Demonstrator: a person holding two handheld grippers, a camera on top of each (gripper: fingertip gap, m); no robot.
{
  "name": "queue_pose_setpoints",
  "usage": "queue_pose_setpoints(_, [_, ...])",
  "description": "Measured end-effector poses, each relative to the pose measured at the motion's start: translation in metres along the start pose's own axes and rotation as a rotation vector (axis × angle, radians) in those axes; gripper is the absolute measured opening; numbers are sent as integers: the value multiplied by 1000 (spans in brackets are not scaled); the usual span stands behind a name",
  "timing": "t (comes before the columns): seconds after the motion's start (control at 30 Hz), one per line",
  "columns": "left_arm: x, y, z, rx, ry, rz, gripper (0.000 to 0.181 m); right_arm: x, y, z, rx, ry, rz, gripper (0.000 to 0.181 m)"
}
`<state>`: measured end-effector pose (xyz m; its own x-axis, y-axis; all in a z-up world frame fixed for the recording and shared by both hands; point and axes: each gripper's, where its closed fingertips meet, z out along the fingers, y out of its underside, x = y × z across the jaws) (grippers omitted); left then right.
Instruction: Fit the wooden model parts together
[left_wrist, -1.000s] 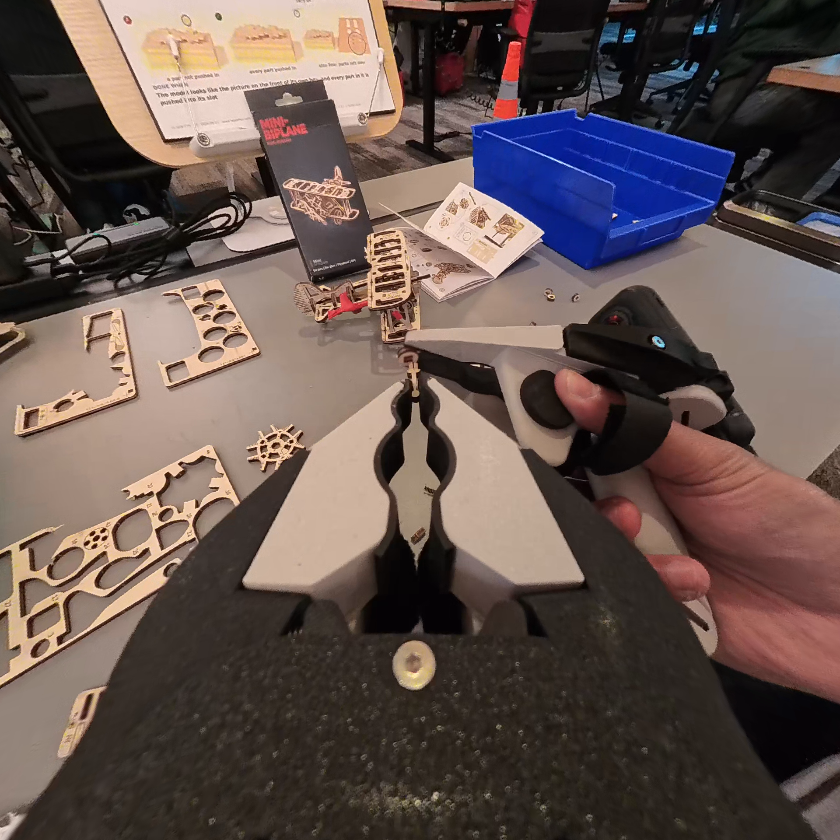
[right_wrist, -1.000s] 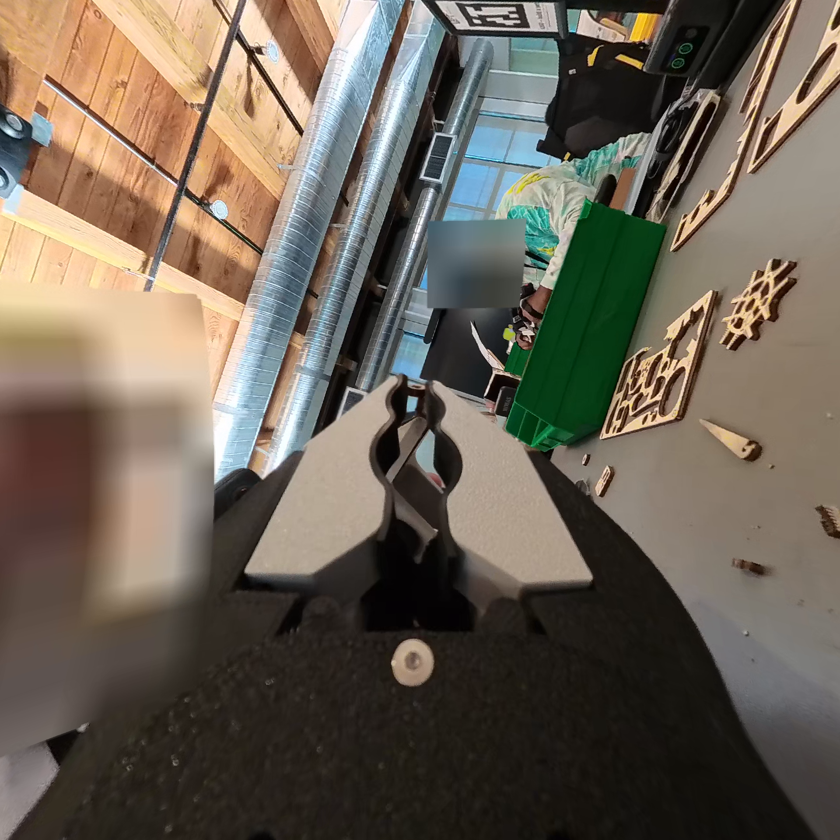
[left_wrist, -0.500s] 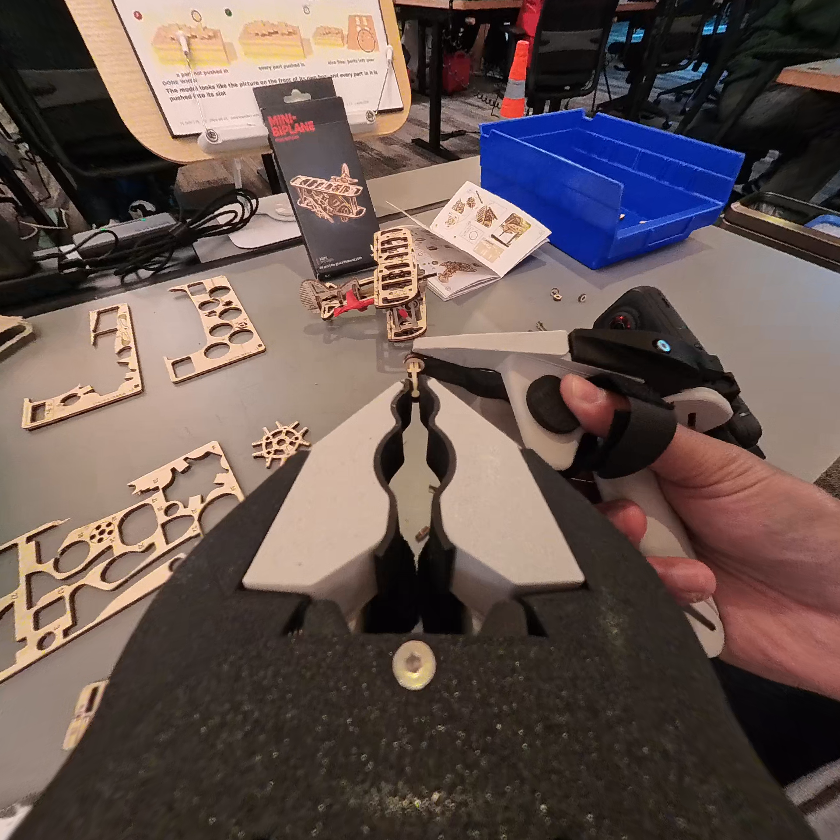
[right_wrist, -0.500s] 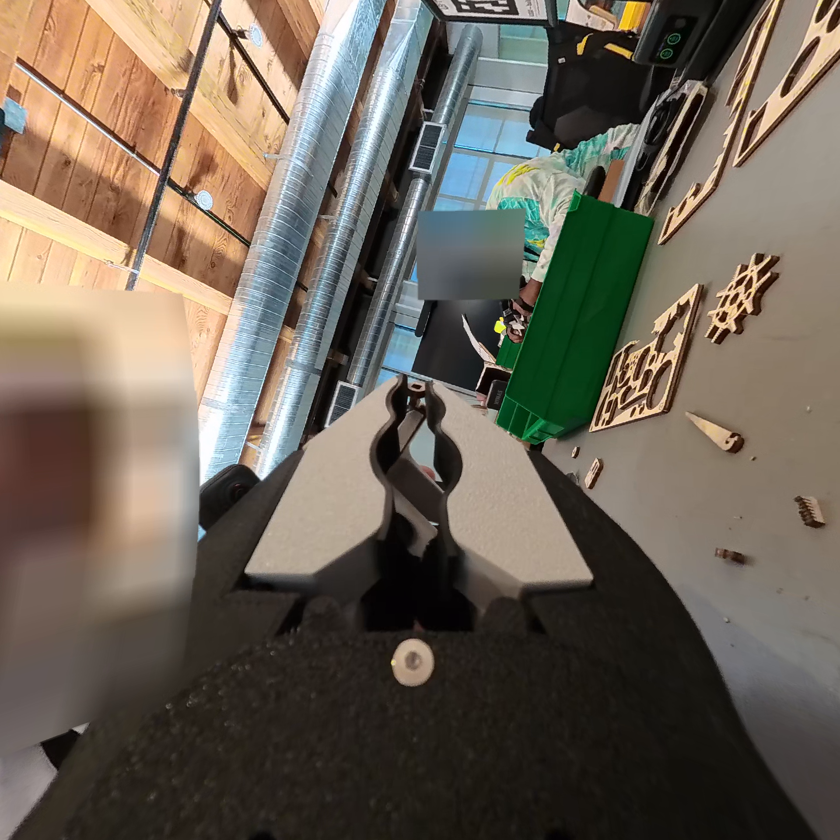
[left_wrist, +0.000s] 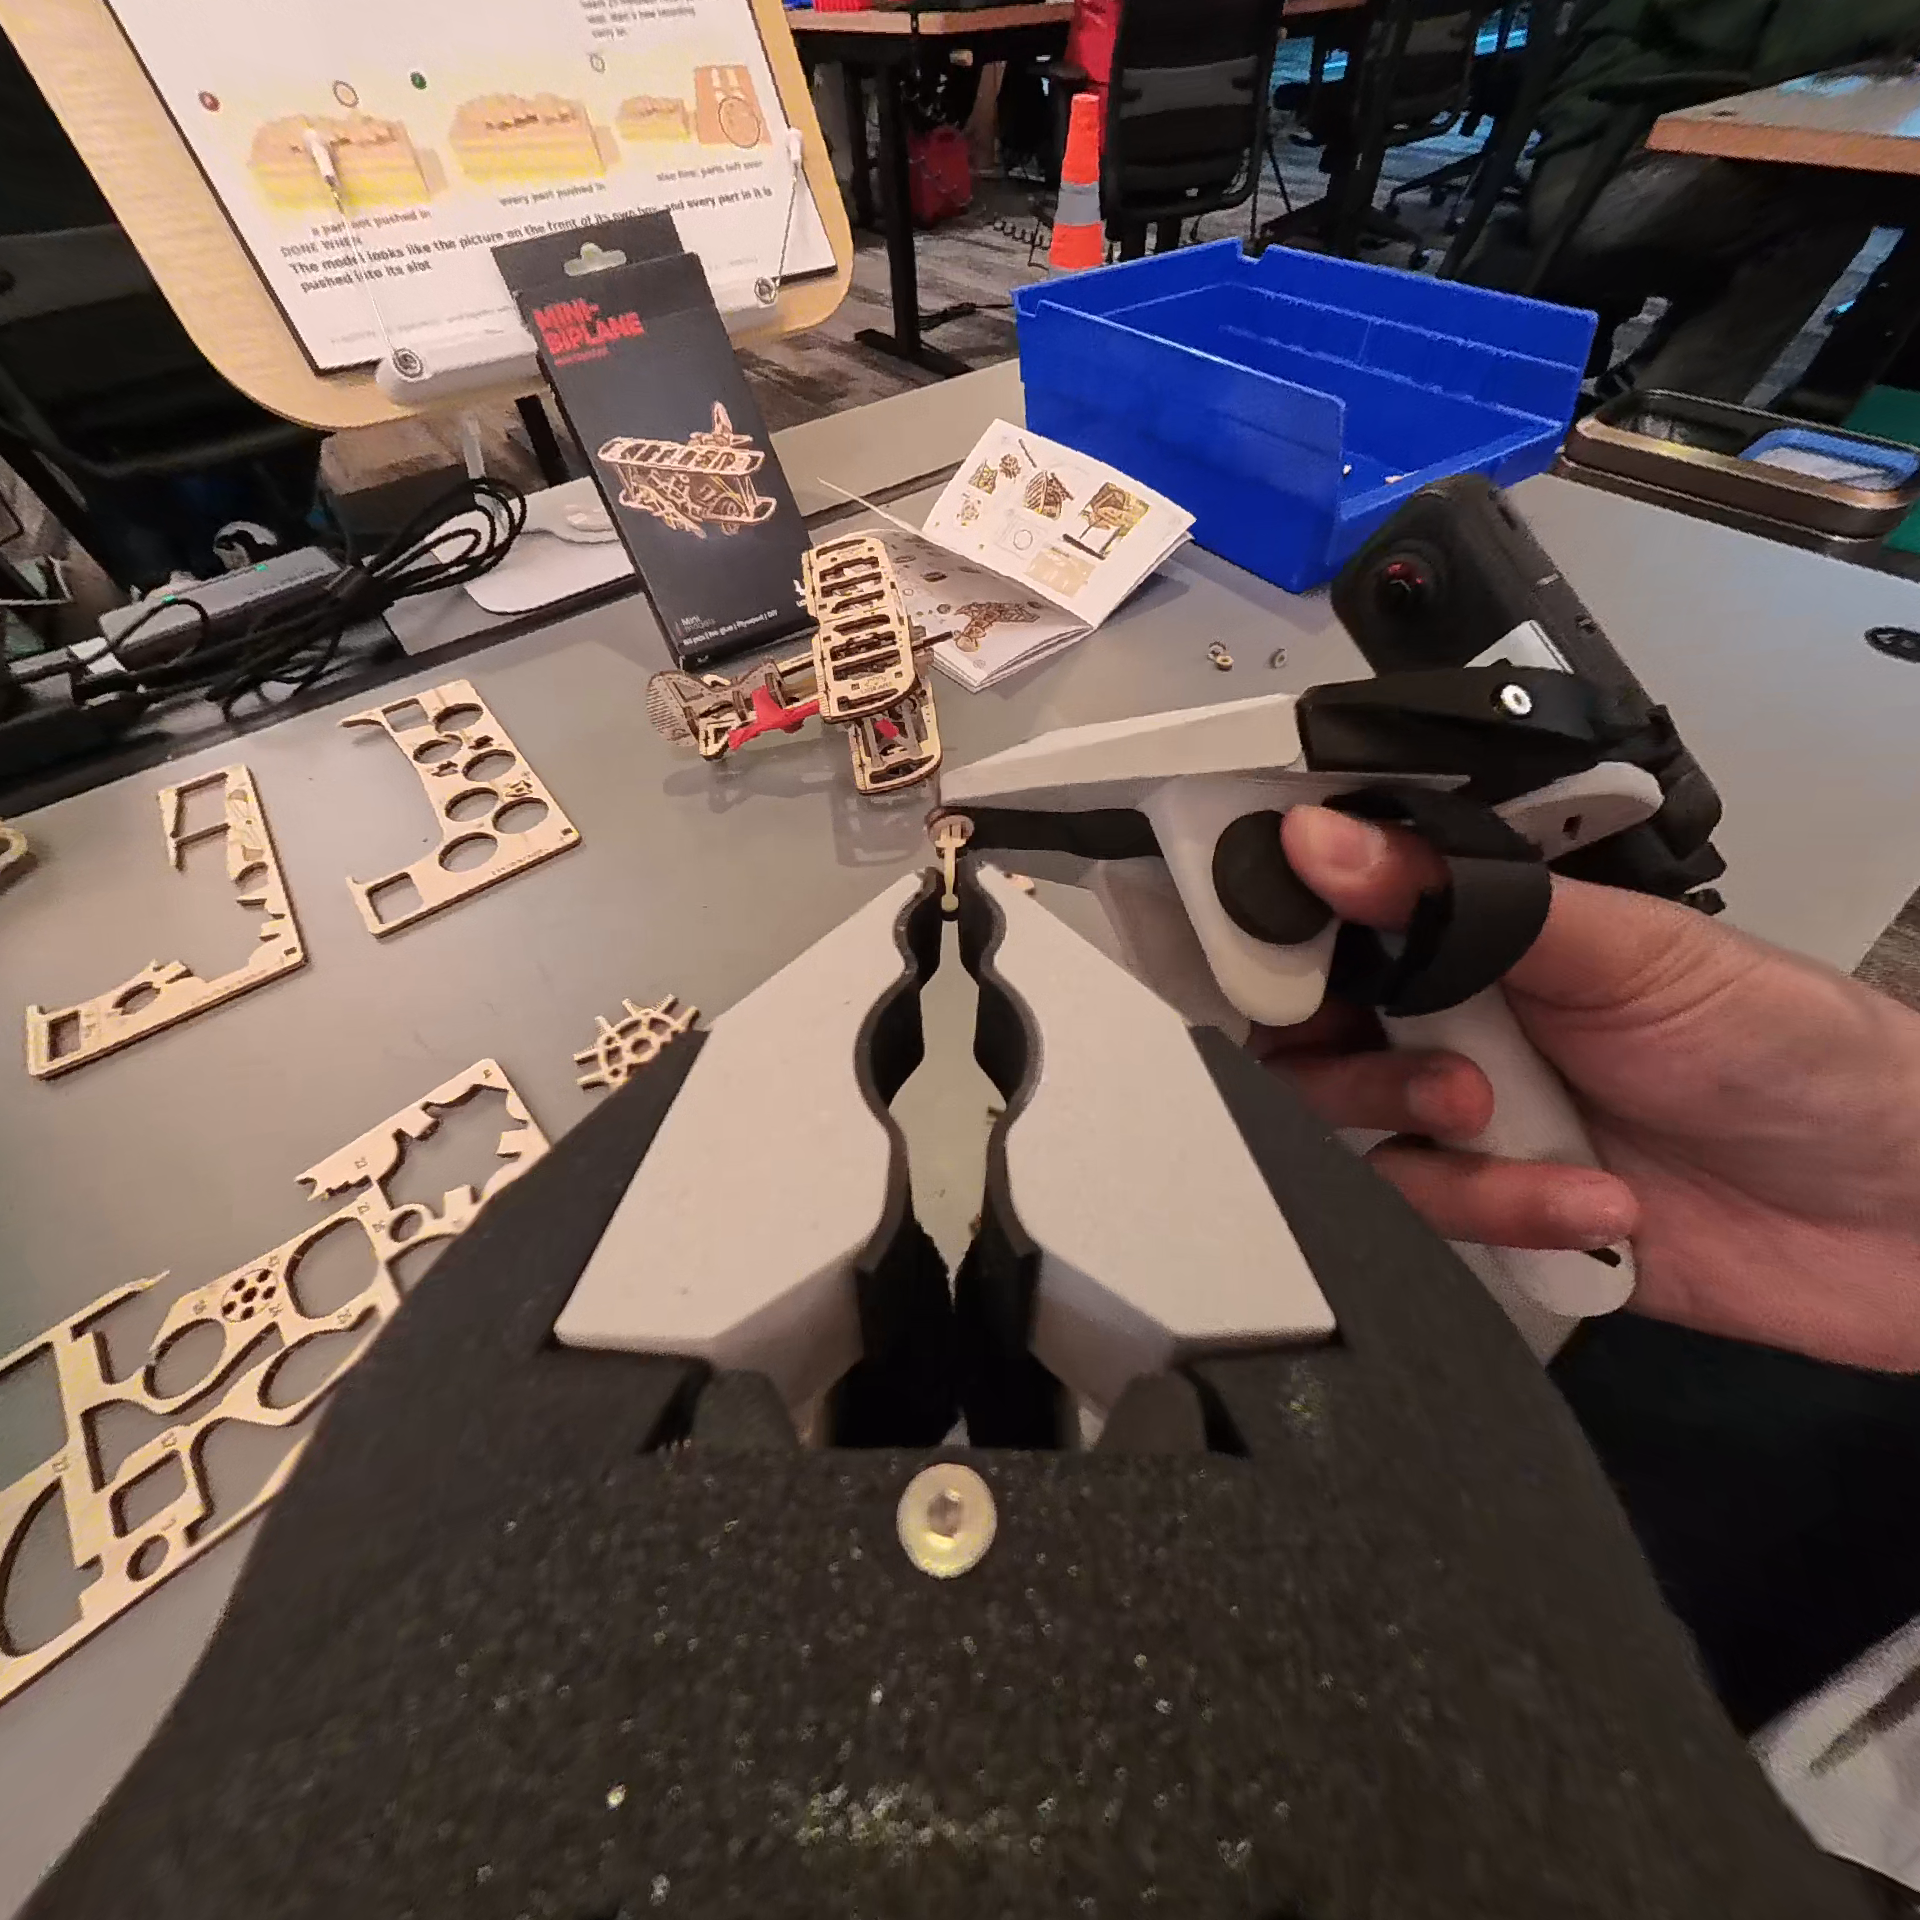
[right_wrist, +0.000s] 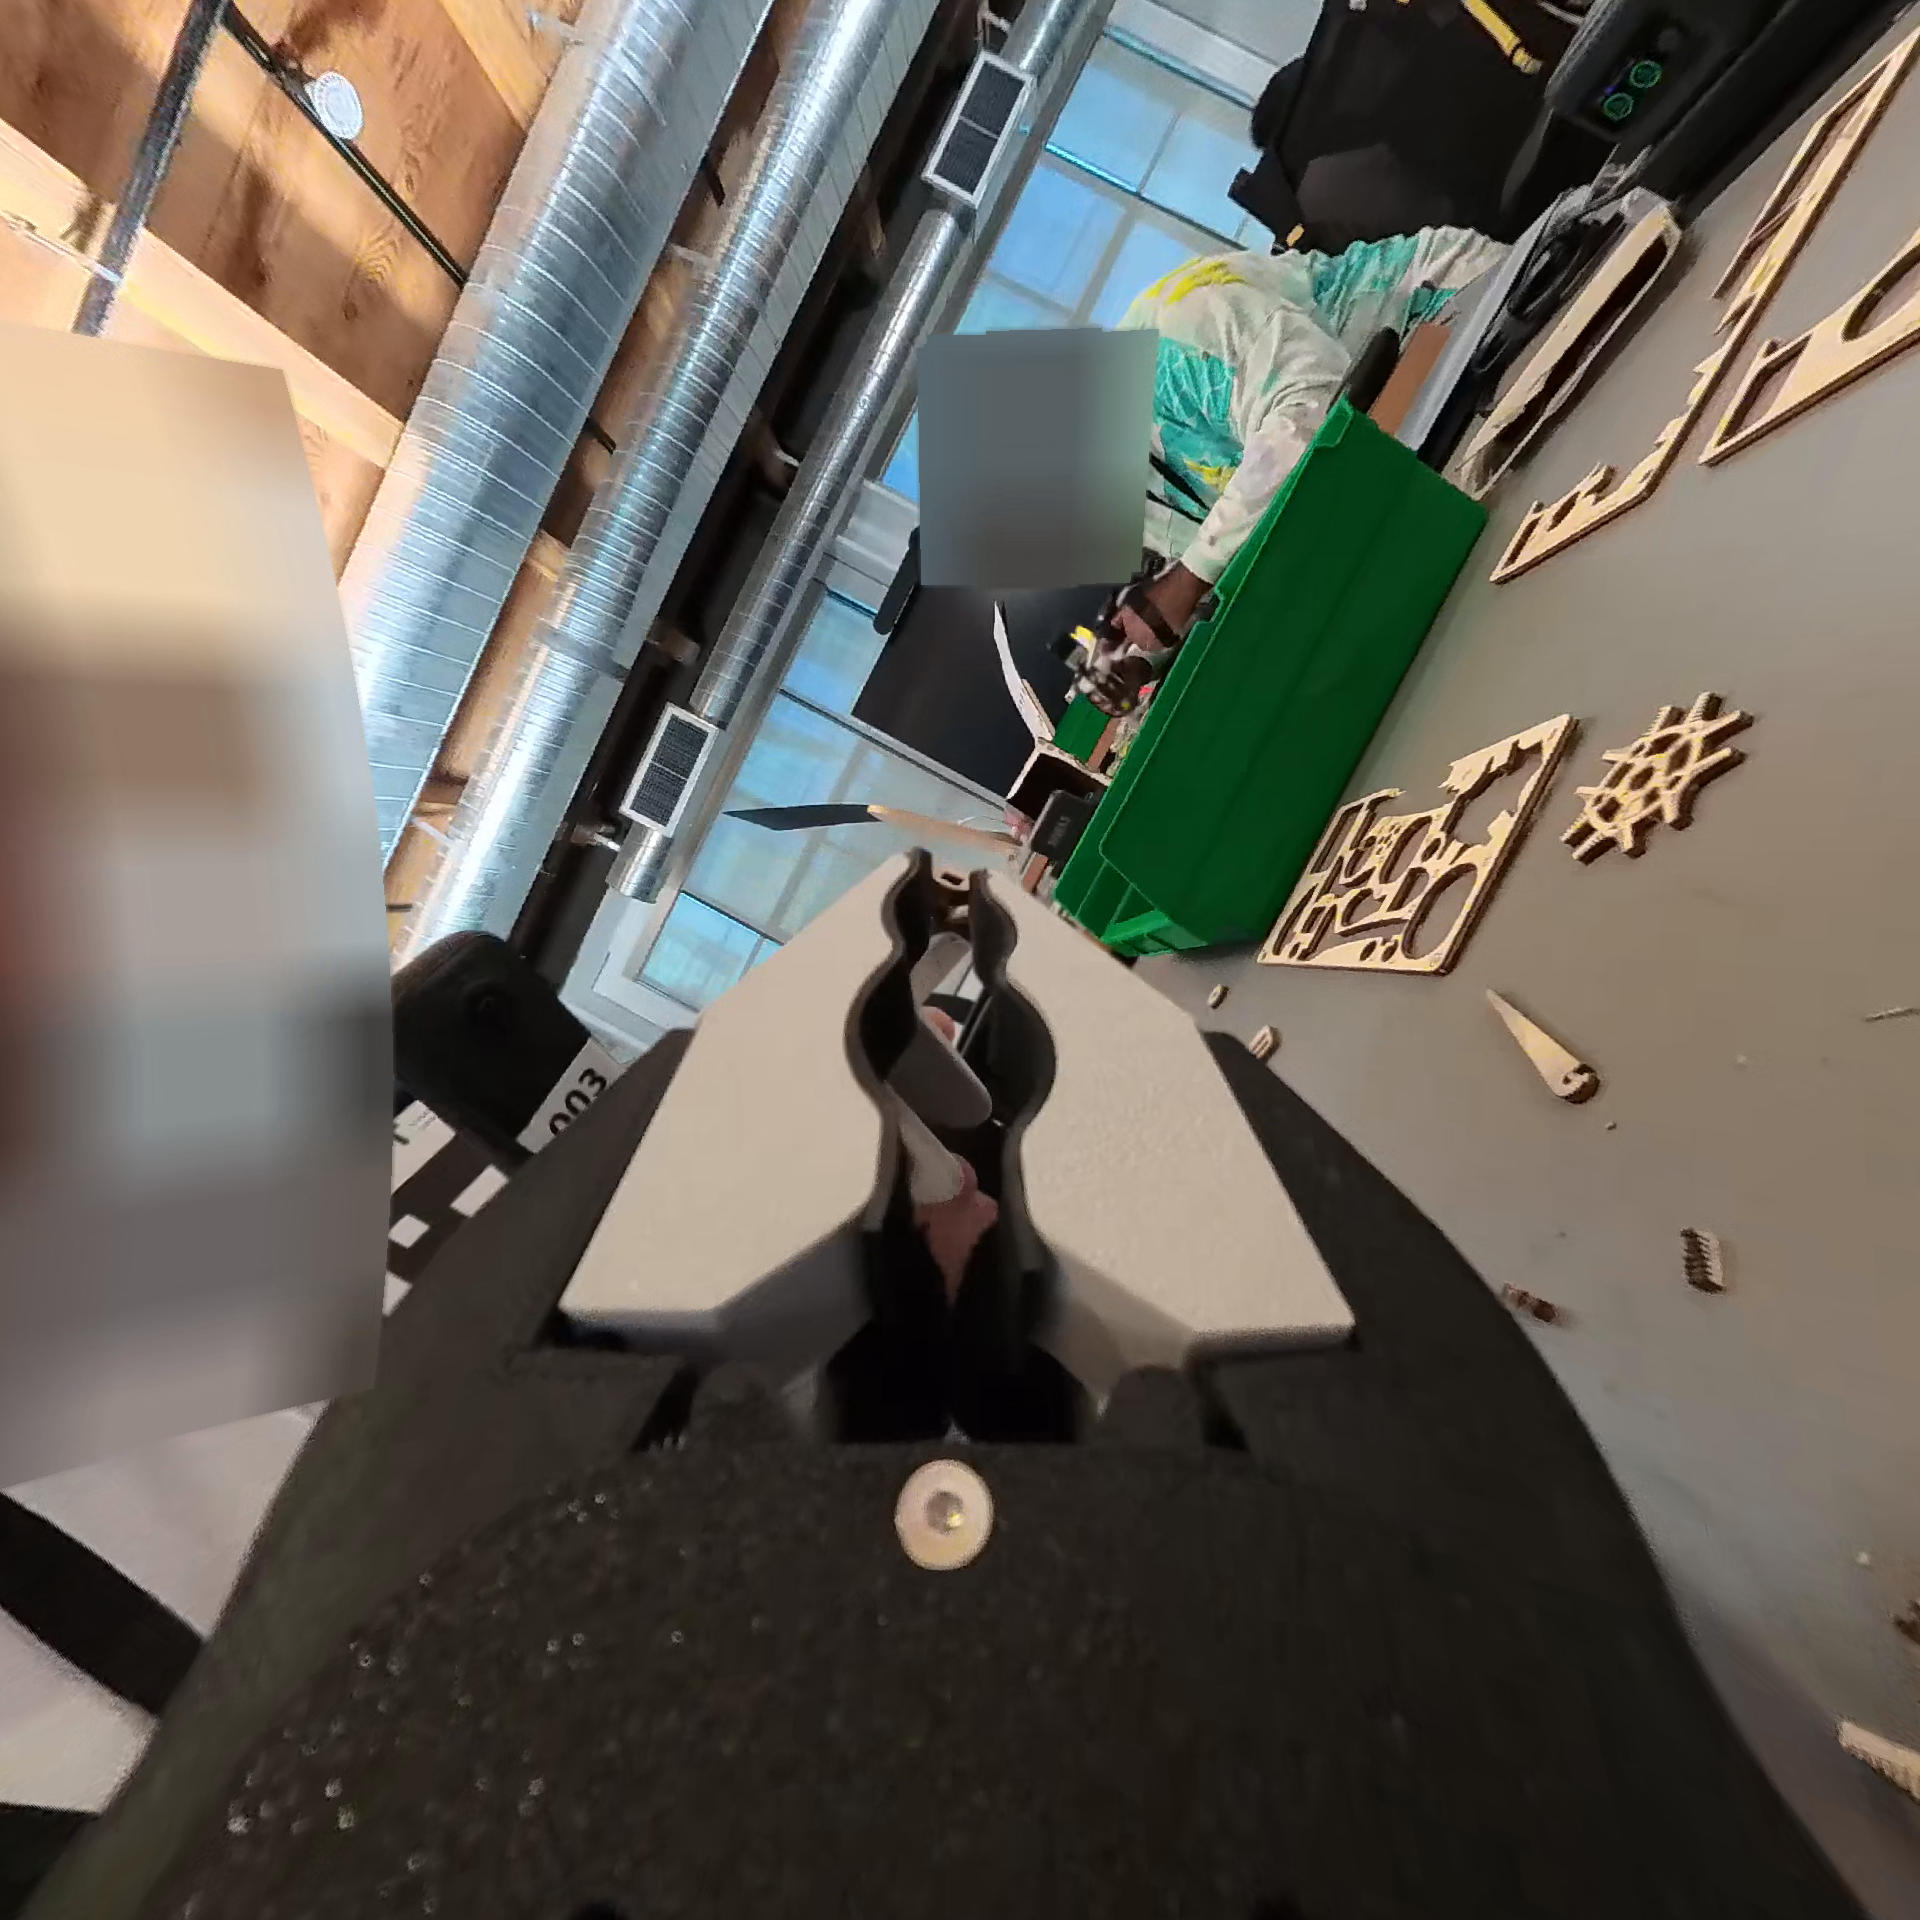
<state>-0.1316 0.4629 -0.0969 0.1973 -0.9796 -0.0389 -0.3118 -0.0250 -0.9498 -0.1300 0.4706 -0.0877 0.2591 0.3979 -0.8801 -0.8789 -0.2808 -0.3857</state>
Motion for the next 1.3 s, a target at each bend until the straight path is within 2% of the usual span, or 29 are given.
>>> queue_pose_setpoints(0.27, [0,-1,-2,8,35,-33,0,3,4,0,-46,74,-149,4])
queue_pose_setpoints(0.37, [0,-7,-2,32,42,-89,0,9,25,2,-105,120,-225,0])
queue_pose_setpoints(0.43, [-1,-6,-2,36,40,-74,0,5,29,5,-76,128,-277,0])
queue_pose_setpoints(0.47, [-2,-5,-3,38,48,-86,0,9,27,5,-82,147,-290,0])
queue_pose_setpoints(0.53, [-12,0,-6,39,63,-160,0,24,2,-8,-35,240,-351,0])
queue_pose_setpoints(0.63, [-33,9,-8,29,78,-260,0,30,-24,-13,-37,285,-419,0])
queue_pose_setpoints(0.77, [-50,10,-8,61,188,-461,0,31,-33,-10,-125,318,-575,0])
queue_pose_setpoints(0.87, [-65,11,-14,86,245,-583,0,36,-24,-12,-316,340,-826,0])
queue_pose_setpoints(0.97, [-78,11,-21,112,272,-661,0,32,-23,-18,-377,325,-958,2])
queue_pose_setpoints(1.07, [-76,12,-30,100,378,-722,0,37,-10,-22,-495,299,-1021,25])
queue_pose_setpoints(1.23, [-89,8,-44,169,485,-943,0,36,19,-14,-565,239,-961,34])
queue_pose_setpoints(1.3, [-91,14,-47,123,499,-952,0,38,35,-12,-608,221,-1021,34])
